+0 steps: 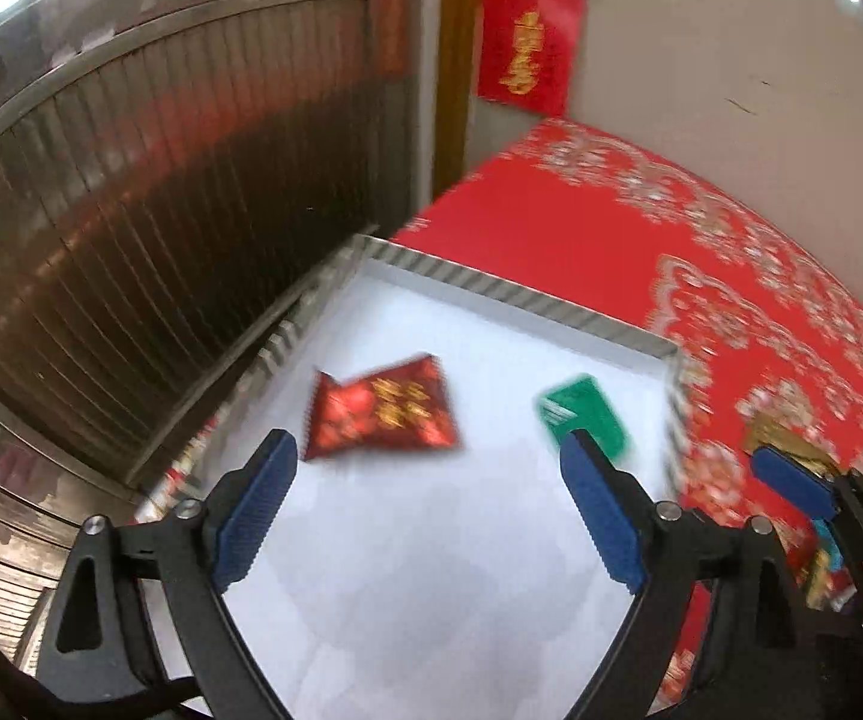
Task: Organize snacks
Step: 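Open both tools to drop the red packet and sauce cup into the box, then move both tools back to the snack pile on the tablecloth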
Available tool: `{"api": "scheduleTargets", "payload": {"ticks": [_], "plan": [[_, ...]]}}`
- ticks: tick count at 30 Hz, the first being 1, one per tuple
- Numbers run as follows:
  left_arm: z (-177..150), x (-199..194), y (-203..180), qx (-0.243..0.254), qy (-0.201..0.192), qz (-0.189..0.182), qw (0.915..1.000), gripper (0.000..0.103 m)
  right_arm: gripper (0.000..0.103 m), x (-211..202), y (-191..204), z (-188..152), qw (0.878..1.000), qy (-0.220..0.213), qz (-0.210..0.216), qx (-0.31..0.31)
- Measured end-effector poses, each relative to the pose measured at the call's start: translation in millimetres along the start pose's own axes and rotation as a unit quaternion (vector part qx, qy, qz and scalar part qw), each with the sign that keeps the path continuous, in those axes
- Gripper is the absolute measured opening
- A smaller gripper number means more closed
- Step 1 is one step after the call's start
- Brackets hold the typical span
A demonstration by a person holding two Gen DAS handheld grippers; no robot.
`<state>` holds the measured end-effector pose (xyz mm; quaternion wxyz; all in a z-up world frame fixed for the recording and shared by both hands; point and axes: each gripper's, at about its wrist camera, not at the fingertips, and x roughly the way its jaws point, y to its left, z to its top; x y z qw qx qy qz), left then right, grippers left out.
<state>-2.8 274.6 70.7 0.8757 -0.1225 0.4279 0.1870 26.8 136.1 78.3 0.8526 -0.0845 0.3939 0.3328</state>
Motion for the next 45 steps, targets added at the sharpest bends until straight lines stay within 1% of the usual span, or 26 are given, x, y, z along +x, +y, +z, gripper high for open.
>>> {"api": "scheduleTargets", "payload": {"ticks": [7, 14, 19, 23, 28, 30, 32, 36, 41, 45], "plan": [[-19, -21, -53, 0.031, 0.009, -0.049, 0.9983, 0.089, 0.07, -47, -38, -30, 0.999, -0.015, -0.036, 0.028], [-33, -33, -112, 0.05, 0.021, -0.08, 0.9953, 0.09, 0.072, -97, -89, -64, 0.994, -0.03, -0.078, 0.067], [-41, -32, -158, 0.066, 0.03, -0.093, 0.993, 0.09, 0.072, -131, -129, -88, 0.989, -0.035, -0.113, 0.095], [-45, -26, -190, 0.08, 0.039, -0.095, 0.9915, 0.09, 0.072, -155, -155, -105, 0.985, -0.041, -0.123, 0.114], [-52, -22, -219, 0.087, 0.047, -0.101, 0.99, 0.089, 0.073, -177, -175, -124, 0.981, -0.045, -0.138, 0.124], [-56, -22, -226, 0.09, 0.05, -0.105, 0.9891, 0.089, 0.073, -184, -180, -131, 0.981, -0.048, -0.14, 0.129], [-61, -26, -234, 0.097, 0.046, -0.109, 0.9881, 0.089, 0.073, -191, -183, -141, 0.981, -0.046, -0.132, 0.137], [-72, -27, -245, 0.124, 0.047, -0.103, 0.9858, 0.09, 0.074, -197, -182, -153, 0.982, -0.042, -0.119, 0.138], [-83, -20, -246, 0.126, 0.06, -0.101, 0.9851, 0.089, 0.074, -192, -173, -162, 0.985, -0.037, -0.092, 0.144], [-89, -14, -244, 0.13, 0.072, -0.103, 0.9836, 0.089, 0.074, -181, -165, -166, 0.986, -0.026, -0.082, 0.142]]}}
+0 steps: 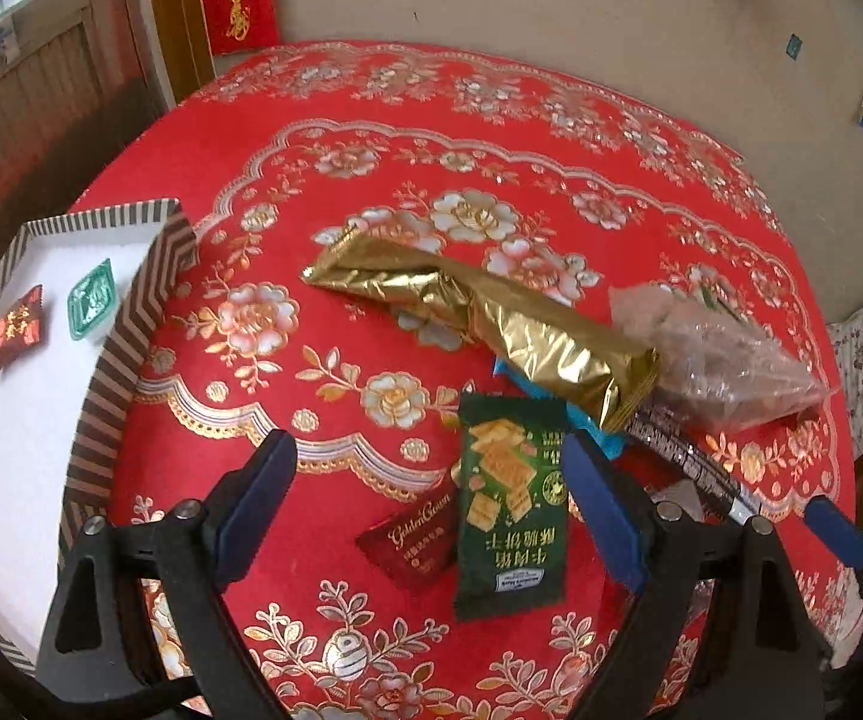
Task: Organize snacks
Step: 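Move both tools back to the snack pile on the tablecloth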
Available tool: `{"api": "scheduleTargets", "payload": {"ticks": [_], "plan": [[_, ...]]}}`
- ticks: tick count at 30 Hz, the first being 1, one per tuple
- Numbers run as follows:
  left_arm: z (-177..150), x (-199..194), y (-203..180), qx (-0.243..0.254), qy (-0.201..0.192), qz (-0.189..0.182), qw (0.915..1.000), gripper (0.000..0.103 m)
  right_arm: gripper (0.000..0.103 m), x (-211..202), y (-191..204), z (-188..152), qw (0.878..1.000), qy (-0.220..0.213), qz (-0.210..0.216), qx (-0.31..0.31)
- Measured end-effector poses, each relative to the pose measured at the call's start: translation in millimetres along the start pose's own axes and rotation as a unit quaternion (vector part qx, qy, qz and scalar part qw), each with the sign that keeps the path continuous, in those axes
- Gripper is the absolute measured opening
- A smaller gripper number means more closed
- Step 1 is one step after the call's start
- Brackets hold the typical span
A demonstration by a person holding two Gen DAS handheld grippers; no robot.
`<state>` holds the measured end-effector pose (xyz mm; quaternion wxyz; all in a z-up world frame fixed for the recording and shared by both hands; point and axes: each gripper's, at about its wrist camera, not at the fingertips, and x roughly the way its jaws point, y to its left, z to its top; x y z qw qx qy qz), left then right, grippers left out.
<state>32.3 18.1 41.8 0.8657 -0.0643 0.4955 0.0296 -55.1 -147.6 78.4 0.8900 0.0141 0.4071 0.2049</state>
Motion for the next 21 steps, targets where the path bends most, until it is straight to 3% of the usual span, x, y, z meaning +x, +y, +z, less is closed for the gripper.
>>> {"api": "scheduleTargets", "payload": {"ticks": [5, 8, 12, 15, 21], "plan": [[-4, -1, -10, 0.079, -0.01, 0.007, 0.9968, 0.09, 0.074, 6, 0, -6, 1.0, 0.009, 0.007, 0.007], [-9, 5, -13, 0.121, 0.004, 0.013, 0.9925, 0.09, 0.074, 6, 0, -6, 1.0, 0.01, 0.005, 0.007], [-13, 14, -5, 0.086, 0.033, -0.007, 0.9957, 0.09, 0.074, 10, -2, -5, 1.0, 0.011, 0.003, 0.013], [-10, 16, -1, 0.049, 0.034, -0.003, 0.9982, 0.089, 0.074, 13, 0, -3, 1.0, 0.015, 0.003, 0.013], [-9, 22, -10, 0.052, 0.037, 0.004, 0.9979, 0.089, 0.074, 17, 5, -6, 1.0, 0.022, 0.002, 0.01]]}}
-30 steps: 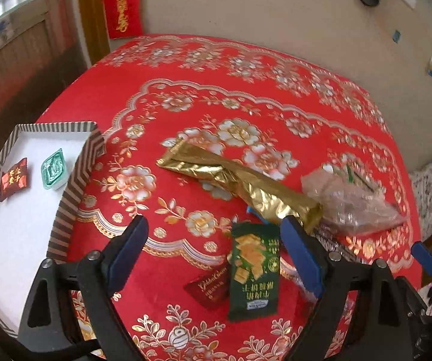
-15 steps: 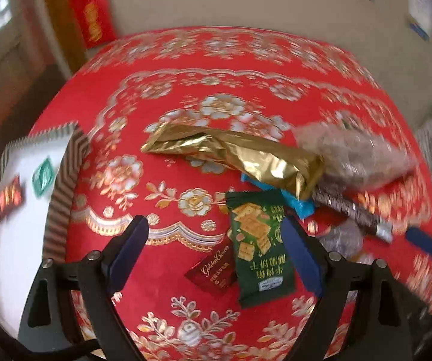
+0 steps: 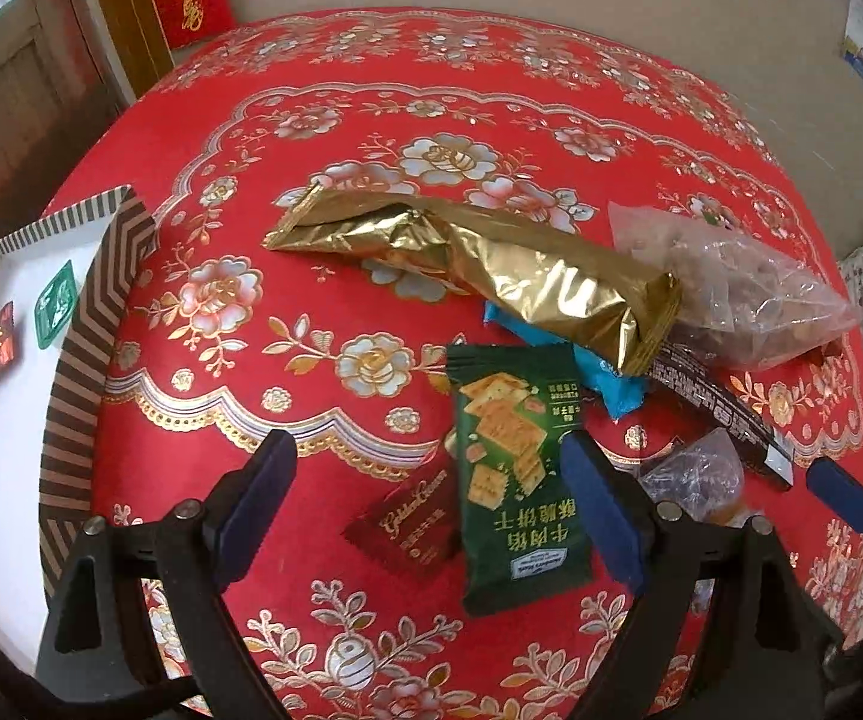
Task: Organize snacks
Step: 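Move both tools back to the snack pile on the tablecloth, then grasp the green cracker packet with the left tool while the right tool grasps the dried-fruit bag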
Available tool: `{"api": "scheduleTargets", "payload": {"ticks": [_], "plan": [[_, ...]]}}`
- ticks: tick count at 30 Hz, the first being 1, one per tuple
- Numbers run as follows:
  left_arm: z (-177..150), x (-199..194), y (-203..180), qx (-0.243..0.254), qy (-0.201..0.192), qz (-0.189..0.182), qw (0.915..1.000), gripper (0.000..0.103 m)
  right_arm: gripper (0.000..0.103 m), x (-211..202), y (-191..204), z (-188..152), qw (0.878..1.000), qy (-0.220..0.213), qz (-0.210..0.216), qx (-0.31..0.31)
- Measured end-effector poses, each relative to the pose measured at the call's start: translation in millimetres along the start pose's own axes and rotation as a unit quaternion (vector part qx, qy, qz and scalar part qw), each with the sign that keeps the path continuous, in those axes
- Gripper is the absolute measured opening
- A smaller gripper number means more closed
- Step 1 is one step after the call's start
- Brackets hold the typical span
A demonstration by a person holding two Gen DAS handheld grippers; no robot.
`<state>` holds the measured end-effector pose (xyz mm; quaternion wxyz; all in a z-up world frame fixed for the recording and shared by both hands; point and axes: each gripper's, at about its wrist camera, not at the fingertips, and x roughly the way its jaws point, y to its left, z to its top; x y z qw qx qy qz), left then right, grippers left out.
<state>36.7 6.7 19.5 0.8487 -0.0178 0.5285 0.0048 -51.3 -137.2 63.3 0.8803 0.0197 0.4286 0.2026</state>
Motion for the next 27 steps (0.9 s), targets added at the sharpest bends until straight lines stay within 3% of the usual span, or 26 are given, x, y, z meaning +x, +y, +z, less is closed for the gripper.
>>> {"api": "scheduleTargets", "payload": {"ticks": [17, 27], "plan": [[2, 7, -35, 0.055, -0.005, 0.053, 0.9971, 0.09, 0.074, 9, -4, -3, 1.0, 0.013, -0.001, 0.009], [1, 11, -29, 0.039, -0.003, 0.042, 0.9983, 0.089, 0.074, 15, -1, 3, 1.0, 0.014, -0.006, 0.004]]}}
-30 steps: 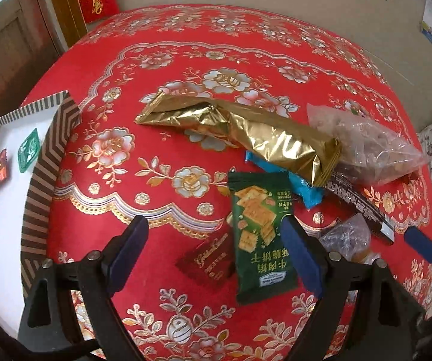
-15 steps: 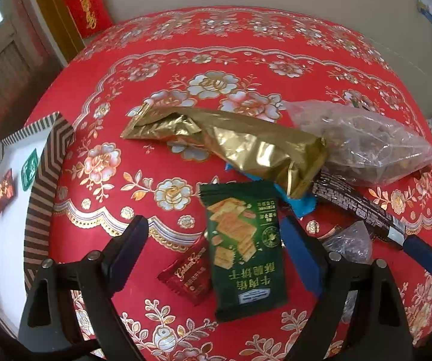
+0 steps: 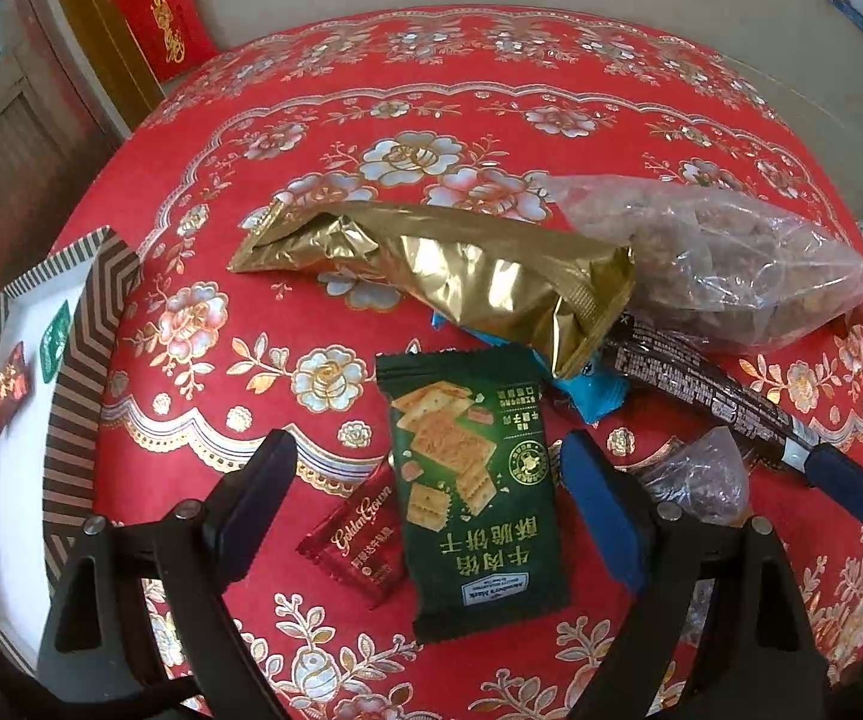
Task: Organize snacks
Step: 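Grasp the green cracker packet with the left tool while the right tool grasps the dried-fruit bag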
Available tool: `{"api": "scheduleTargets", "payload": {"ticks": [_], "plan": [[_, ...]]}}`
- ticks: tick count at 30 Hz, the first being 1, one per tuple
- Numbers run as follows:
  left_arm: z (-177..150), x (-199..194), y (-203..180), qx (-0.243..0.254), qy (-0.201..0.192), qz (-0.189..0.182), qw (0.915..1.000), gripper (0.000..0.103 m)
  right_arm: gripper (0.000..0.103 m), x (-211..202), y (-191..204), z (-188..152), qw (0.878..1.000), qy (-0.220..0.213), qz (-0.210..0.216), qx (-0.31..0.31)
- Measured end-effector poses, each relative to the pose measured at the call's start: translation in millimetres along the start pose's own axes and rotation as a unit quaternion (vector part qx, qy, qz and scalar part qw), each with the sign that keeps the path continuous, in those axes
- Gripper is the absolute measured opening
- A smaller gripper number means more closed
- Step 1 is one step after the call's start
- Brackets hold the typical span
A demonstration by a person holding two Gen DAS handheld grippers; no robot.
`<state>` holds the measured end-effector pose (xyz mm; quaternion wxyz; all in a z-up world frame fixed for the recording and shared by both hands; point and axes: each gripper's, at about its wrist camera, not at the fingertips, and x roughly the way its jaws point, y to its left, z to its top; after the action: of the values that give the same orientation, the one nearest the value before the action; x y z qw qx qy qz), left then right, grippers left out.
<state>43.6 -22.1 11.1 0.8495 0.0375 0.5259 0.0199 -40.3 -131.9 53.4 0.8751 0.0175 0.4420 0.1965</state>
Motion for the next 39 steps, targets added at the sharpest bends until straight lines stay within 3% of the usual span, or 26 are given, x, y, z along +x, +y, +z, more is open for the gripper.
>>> {"api": "scheduleTargets", "payload": {"ticks": [7, 10, 13, 26, 39], "plan": [[0, 0, -2, 0.017, -0.01, -0.001, 0.9998, 0.087, 0.074, 15, 14, 4, 0.999, 0.02, 0.004, -0.024], [1, 2, -3, 0.027, -0.01, -0.007, 0.9996, 0.072, 0.073, 24, 21, 5, 0.999, 0.027, 0.002, -0.034], [3, 2, -3, 0.036, -0.006, -0.027, 0.999, 0.056, 0.051, 29, 24, 4, 0.999, 0.031, -0.001, -0.042], [1, -18, 51, -0.024, -0.009, -0.091, 0.9955, 0.05, 0.047, 7, 23, -11, 1.0, 0.012, 0.017, -0.024], [-9, -34, 83, -0.041, -0.029, -0.089, 0.9948, 0.05, 0.047, 8, 50, -5, 0.999, 0.007, 0.028, -0.042]]}}
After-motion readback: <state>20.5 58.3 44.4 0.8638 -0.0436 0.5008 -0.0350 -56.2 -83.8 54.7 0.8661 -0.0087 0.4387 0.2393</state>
